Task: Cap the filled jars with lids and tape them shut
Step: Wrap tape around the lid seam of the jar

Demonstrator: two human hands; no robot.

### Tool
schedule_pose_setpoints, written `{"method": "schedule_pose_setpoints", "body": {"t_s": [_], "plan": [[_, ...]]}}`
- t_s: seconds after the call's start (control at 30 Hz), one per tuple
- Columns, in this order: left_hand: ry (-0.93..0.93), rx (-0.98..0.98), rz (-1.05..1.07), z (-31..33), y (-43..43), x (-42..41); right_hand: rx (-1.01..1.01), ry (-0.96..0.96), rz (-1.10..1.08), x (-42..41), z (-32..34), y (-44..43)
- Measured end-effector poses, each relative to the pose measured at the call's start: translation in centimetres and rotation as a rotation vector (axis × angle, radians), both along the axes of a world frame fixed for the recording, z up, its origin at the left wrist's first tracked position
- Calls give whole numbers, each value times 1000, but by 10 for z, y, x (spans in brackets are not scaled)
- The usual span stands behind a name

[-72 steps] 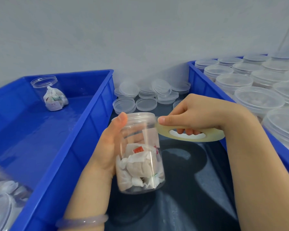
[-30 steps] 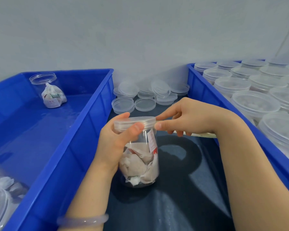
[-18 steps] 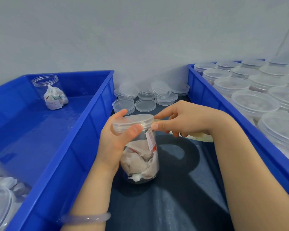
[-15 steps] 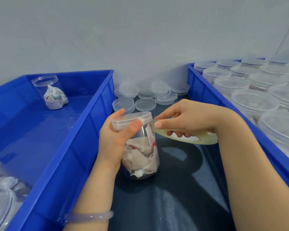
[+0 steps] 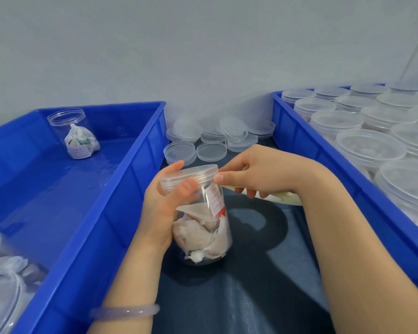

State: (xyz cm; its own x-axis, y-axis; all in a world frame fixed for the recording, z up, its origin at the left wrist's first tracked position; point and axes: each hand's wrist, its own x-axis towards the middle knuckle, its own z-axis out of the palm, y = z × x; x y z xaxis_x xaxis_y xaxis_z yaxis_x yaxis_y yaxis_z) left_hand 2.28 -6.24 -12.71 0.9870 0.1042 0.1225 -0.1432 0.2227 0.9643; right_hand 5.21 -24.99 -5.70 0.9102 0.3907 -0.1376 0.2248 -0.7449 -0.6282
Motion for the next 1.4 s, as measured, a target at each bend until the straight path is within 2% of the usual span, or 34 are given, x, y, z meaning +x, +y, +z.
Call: {"method": "schedule_pose_setpoints", "body": {"t_s": [0.1, 0.23, 0.37, 0.47, 0.6, 0.7, 0.83, 0.93, 1.1, 1.23, 1.33, 1.4], "plan": [[-17, -16, -14, -2, 2, 0, -34, -15, 15, 4, -4, 3], [-114, 125, 55, -1, -3, -1, -75, -9, 3, 6, -8, -2], [-199, 442, 84, 11, -2, -5, -38, 11, 7, 5, -12, -9], [-143, 732, 24, 32, 2, -6, 39, 40, -6, 5, -15, -16], [-68, 1155, 87, 59, -7, -7, 50, 30, 0, 4, -17, -18], [-34, 1290, 69, 67, -16, -8, 65, 30, -22, 4, -16, -18], [-16, 1442, -167, 69, -20, 0, 78, 65, 37, 2, -16, -16], [-55, 1464, -161, 65, -22, 5, 99, 28, 18, 2, -16, -17], [-126, 1358, -94, 57, -21, 10, 119, -57, -67, 3, -21, -15], [-150, 1327, -187, 59, -16, 9, 168, -21, -57, 0, -22, -17], [-137, 1223, -312, 68, -10, 9, 229, 2, -31, -2, -22, -19], [-117, 1250, -370, 73, -10, 11, 257, -4, -20, -4, -24, -18]]}}
